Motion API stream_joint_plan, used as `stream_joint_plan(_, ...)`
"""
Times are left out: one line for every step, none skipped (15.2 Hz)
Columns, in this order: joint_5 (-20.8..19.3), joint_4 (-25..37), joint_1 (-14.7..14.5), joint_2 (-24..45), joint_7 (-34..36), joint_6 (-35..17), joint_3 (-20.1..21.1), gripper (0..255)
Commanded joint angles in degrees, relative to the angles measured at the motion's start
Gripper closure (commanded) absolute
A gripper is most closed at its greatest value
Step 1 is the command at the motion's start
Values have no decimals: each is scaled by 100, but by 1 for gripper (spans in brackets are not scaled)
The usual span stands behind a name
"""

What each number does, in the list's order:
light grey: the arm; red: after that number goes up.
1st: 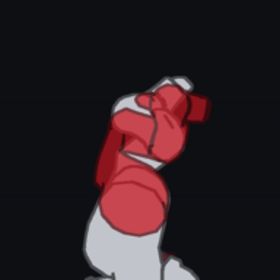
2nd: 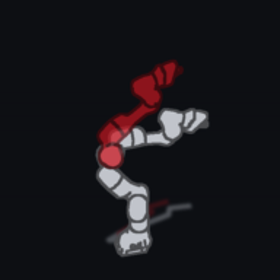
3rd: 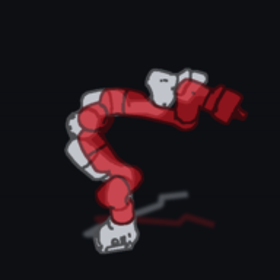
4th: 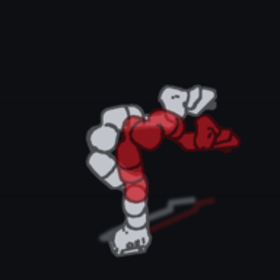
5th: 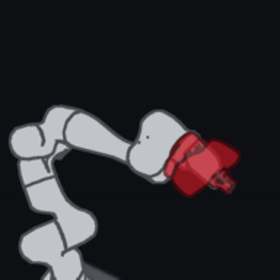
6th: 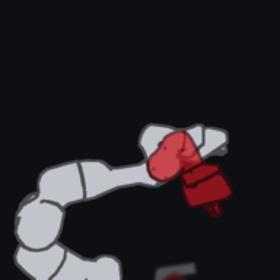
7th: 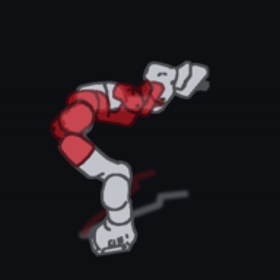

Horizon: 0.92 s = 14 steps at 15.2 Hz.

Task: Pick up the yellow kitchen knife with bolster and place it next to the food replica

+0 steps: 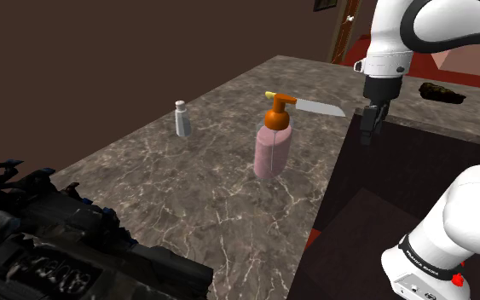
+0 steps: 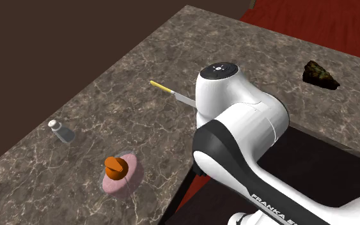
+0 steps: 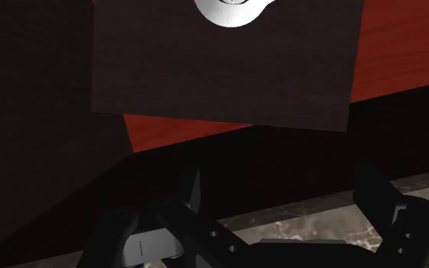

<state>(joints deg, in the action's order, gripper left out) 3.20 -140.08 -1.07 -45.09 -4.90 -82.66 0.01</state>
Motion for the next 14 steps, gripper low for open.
stream_joint_plan(0, 0, 0, 0, 0, 0, 0, 0)
stream_joint_plan(-69, 99, 12, 194, -106, -118, -60, 0)
stream_joint_plan(-132, 204, 23, 390, -209, -231, -119, 0)
stream_joint_plan(-191, 316, 32, 587, -310, -339, -176, 0)
stream_joint_plan(-245, 436, 39, 784, -410, -442, -232, 0)
stream_joint_plan(-292, 561, 47, 983, -509, -540, -284, 0)
stream_joint_plan(-336, 694, 53, 1182, -607, -632, -335, 0)
stream_joint_plan(-374, 833, 58, 1382, -703, -719, -385, 0)
stream_joint_plan(-408, 979, 61, 1582, -798, -800, -434, 0)
stream_joint_plan(-437, 1131, 64, 1782, -893, -875, -480, 0)
stream_joint_plan(-461, 1290, 67, 1982, -986, -944, -525, 0)
stream_joint_plan(-480, 1455, 70, 2183, -1080, -1007, -567, 0)
stream_joint_plan(-495, 1627, 72, 2385, -1173, -1063, -608, 0)
stream_joint_plan(-506, 1806, 76, 2586, -1266, -1114, -646, 0)
